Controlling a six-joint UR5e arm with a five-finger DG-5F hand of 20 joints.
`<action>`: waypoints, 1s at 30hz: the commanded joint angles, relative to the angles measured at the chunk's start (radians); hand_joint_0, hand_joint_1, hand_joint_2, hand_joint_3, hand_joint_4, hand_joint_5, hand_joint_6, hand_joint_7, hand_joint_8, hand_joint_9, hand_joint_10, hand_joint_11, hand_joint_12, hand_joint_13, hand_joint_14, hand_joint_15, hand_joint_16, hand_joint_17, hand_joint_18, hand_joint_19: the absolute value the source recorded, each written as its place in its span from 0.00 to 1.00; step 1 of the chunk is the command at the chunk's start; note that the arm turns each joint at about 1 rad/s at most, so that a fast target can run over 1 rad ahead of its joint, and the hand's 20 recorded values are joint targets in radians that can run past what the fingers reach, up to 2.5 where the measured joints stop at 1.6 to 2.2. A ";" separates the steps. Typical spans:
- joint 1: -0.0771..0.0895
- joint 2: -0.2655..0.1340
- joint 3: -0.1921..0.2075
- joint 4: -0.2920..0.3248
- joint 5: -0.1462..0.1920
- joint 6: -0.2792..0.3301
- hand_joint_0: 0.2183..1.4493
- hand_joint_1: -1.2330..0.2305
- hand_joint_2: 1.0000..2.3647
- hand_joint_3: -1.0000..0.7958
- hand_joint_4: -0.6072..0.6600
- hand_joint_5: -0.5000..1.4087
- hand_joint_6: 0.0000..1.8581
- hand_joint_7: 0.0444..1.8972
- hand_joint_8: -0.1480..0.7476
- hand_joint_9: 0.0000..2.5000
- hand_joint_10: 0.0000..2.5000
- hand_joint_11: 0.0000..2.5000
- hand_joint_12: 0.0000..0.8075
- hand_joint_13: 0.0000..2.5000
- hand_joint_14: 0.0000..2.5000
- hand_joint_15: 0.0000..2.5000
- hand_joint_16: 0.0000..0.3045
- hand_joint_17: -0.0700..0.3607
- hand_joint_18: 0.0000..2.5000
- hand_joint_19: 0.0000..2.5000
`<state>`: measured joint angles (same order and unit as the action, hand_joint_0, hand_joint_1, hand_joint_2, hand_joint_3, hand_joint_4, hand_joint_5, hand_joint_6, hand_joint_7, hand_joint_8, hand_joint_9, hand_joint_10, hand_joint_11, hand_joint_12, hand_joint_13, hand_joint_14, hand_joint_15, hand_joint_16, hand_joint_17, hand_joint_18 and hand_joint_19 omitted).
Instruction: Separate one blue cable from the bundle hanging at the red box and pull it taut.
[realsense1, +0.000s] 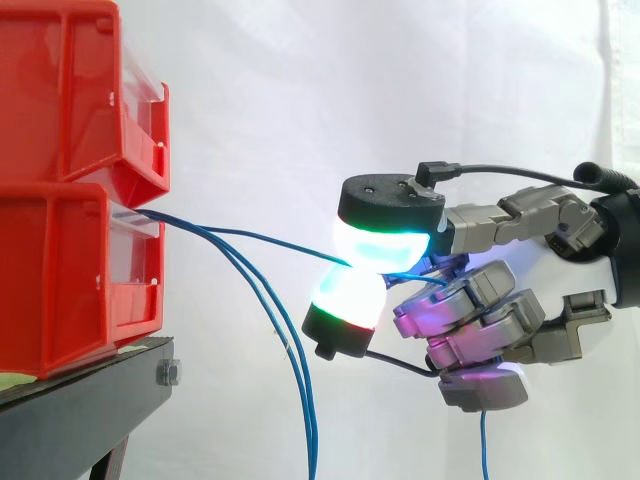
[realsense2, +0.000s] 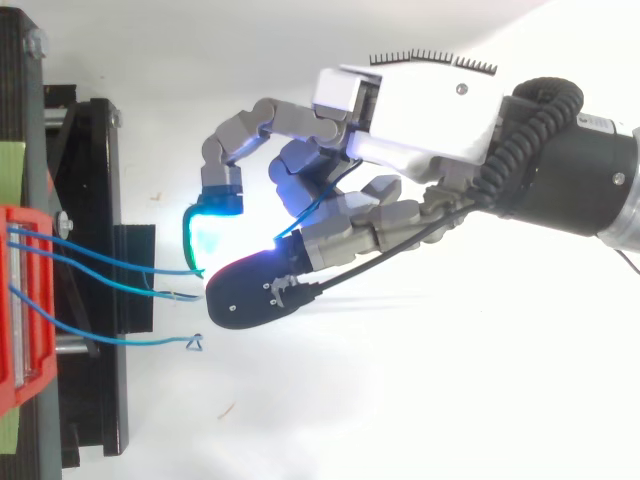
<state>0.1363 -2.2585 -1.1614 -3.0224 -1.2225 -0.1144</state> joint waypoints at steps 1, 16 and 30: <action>0.000 0.000 0.000 -0.001 0.008 0.009 0.41 0.29 0.02 0.56 0.36 0.15 0.51 0.63 0.46 0.35 0.78 0.51 0.40 0.45 0.79 0.56 0.12 0.36 0.49 0.51; 0.006 -0.001 0.000 -0.003 0.003 0.125 0.42 0.29 0.02 0.57 0.37 0.15 0.51 0.64 0.46 0.35 0.83 0.52 0.40 0.44 0.81 0.56 0.12 0.36 0.50 0.51; 0.012 -0.001 -0.001 -0.003 0.005 0.098 0.42 0.29 0.02 0.56 0.38 0.15 0.51 0.63 0.47 0.34 0.85 0.52 0.40 0.44 0.83 0.55 0.12 0.35 0.49 0.50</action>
<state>0.1483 -2.2595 -1.1630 -3.0252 -1.2192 -0.0137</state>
